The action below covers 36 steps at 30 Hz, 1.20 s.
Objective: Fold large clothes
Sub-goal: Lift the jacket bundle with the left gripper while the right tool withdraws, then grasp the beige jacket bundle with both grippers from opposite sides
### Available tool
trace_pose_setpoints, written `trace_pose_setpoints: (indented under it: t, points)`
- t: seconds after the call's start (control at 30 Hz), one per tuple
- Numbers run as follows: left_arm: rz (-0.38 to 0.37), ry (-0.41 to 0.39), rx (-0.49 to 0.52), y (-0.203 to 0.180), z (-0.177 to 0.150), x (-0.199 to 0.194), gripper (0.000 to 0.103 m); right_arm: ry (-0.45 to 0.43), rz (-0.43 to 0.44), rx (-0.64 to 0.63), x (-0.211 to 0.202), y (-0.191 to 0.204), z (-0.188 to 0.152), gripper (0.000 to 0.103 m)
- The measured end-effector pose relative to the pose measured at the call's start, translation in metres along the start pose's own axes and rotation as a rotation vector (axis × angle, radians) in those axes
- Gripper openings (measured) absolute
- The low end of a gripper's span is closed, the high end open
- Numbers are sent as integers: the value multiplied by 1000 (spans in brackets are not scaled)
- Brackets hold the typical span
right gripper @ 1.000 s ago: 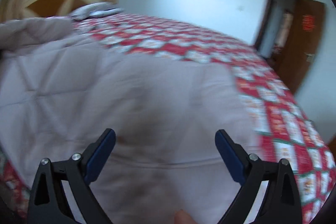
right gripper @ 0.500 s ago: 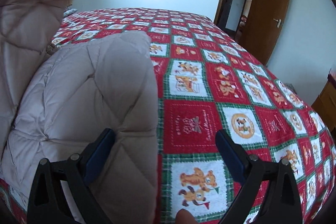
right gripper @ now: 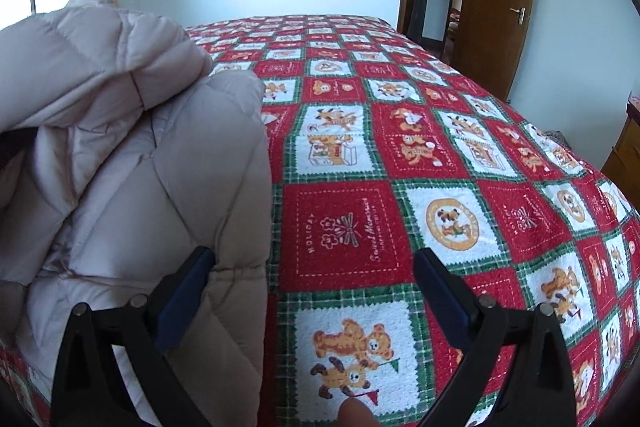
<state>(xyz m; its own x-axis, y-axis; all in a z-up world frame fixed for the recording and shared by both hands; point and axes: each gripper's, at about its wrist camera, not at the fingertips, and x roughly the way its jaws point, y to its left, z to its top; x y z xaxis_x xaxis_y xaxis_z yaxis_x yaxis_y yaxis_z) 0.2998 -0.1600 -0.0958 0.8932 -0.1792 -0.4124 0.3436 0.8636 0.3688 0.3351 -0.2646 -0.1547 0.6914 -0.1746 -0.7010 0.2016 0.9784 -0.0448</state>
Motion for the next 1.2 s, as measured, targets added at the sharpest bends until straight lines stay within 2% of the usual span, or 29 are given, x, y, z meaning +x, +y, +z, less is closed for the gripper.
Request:
trace_pose_setpoints:
  t: [0.17,0.43,0.53,0.73,0.77,0.83,0.87,0.9,0.97,1.03,1.07,1.17,1.2]
  points:
    - [-6,2,-3,0,-1,2,21,5,4,10,7,-1,-5,100]
    - [-8,13,-11,1,3,4,21,-14,30,30,-3,-13,3,101]
    - [18,7,-13,-1,9,-4,25,2,16,7,3,-10,0,101]
    - [34,-22,-93,20,27,-35,38,16,21,44,10,-21,0,102]
    - [38,-28,-119,27,30,-40,43,13,16,52,9,-24,2,102]
    - [58,-54,-141,37,34,-53,58,13,5,51,10,-27,4,102]
    - [61,-89,-134,38,36,-61,79,18,-10,40,12,-27,5,102]
    - [65,-123,-123,38,39,-67,91,22,-16,34,14,-27,5,102]
    - [58,-157,-79,28,42,-72,91,24,-34,48,16,-35,10,102]
    - [43,-128,-16,13,44,-64,91,15,-51,91,14,-47,17,102]
    - [69,-127,-10,13,45,-64,91,8,-53,113,12,-55,20,102]
    - [155,-218,-114,52,48,-87,91,-2,-77,113,8,-68,24,102]
    - [231,-236,-168,80,47,-93,91,0,-79,111,9,-71,23,102]
